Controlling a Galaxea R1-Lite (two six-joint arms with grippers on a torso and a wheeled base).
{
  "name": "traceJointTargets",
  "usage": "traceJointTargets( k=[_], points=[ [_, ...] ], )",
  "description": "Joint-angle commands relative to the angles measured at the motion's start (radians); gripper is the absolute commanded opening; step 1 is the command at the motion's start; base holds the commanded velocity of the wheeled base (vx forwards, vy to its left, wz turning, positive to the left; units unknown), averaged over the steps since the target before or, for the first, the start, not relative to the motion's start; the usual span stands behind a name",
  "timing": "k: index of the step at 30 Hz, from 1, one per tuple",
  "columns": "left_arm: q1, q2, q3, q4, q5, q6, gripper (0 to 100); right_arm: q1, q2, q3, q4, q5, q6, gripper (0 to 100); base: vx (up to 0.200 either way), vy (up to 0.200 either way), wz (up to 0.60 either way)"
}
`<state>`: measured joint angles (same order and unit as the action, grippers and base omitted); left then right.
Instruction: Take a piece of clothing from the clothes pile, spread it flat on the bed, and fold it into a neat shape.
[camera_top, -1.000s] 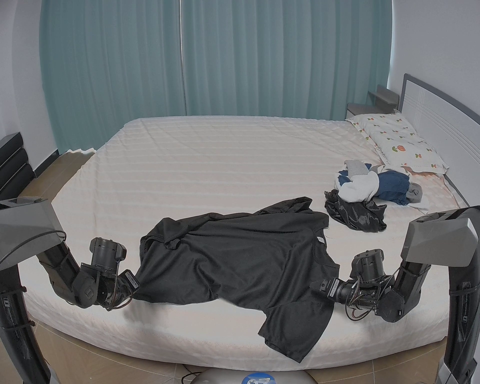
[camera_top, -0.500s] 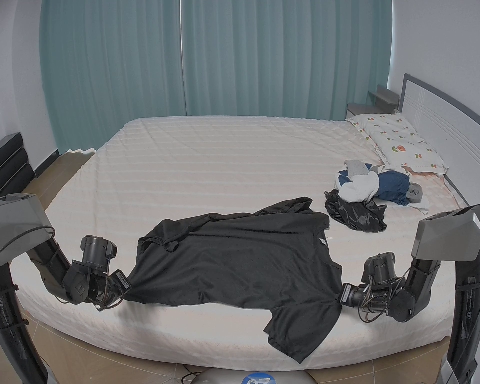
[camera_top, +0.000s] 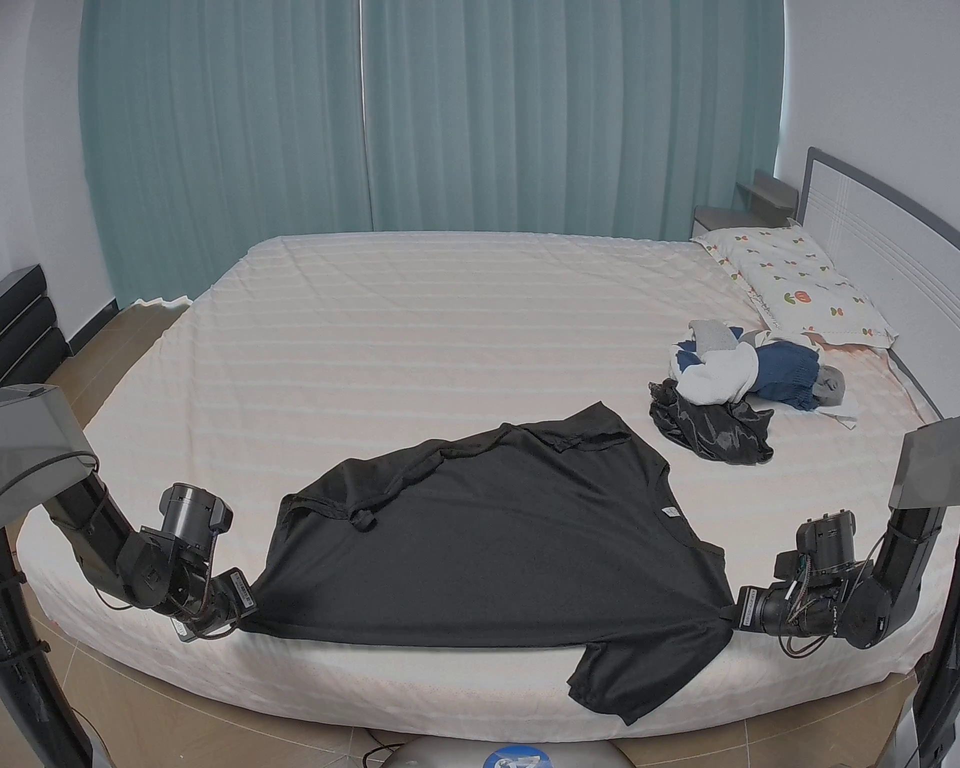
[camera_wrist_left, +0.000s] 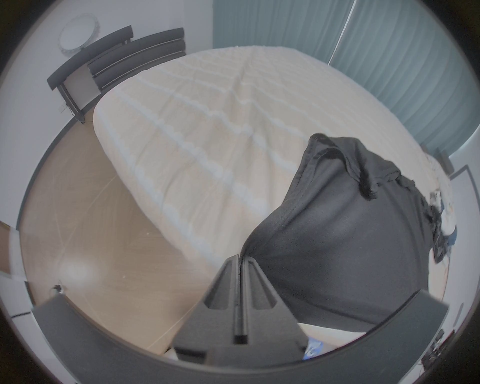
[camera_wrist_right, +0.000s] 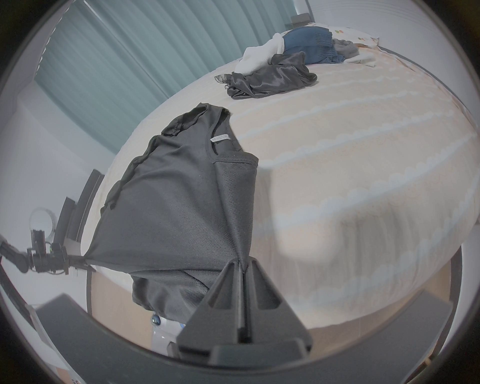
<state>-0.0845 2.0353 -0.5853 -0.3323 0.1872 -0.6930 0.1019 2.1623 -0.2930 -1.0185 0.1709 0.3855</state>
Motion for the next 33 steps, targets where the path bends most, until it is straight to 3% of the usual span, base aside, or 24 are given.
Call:
traceJointTargets(
  k=[1,14,15,16,17,29,33],
  points=[
    [-0.003,-0.044,0.002,0.053,0.005,0.030,0,-0.027,-0.029,0.038,-0.006,0.015,-0.034,0,0.000,0.000,0.00],
    [-0.015,0.040,0.002,0.033,-0.002,0.027,0,0.007,0.070,0.018,-0.032,0.002,-0.030,0,0.000,0.000,0.00],
    [-0.017,0.045,0.004,0.033,-0.002,0.027,0,0.009,0.076,0.017,-0.037,0.001,-0.030,100,0.000,0.000,0.00],
    [-0.017,0.049,0.004,0.033,-0.002,0.027,0,0.009,0.077,0.017,-0.040,-0.001,-0.030,100,0.000,0.000,0.00],
    [-0.018,0.054,0.004,0.033,-0.003,0.027,100,0.007,0.077,0.017,-0.045,-0.001,-0.030,100,0.000,0.000,0.00],
    [-0.017,-0.040,0.022,-0.056,-0.058,0.012,100,-0.028,-0.027,-0.018,-0.100,0.001,0.027,100,0.000,0.000,0.00],
    [-0.015,-0.126,0.013,-0.057,-0.161,-0.045,100,0.005,-0.033,-0.095,-0.086,-0.001,0.125,100,0.000,0.000,0.00]
  ],
)
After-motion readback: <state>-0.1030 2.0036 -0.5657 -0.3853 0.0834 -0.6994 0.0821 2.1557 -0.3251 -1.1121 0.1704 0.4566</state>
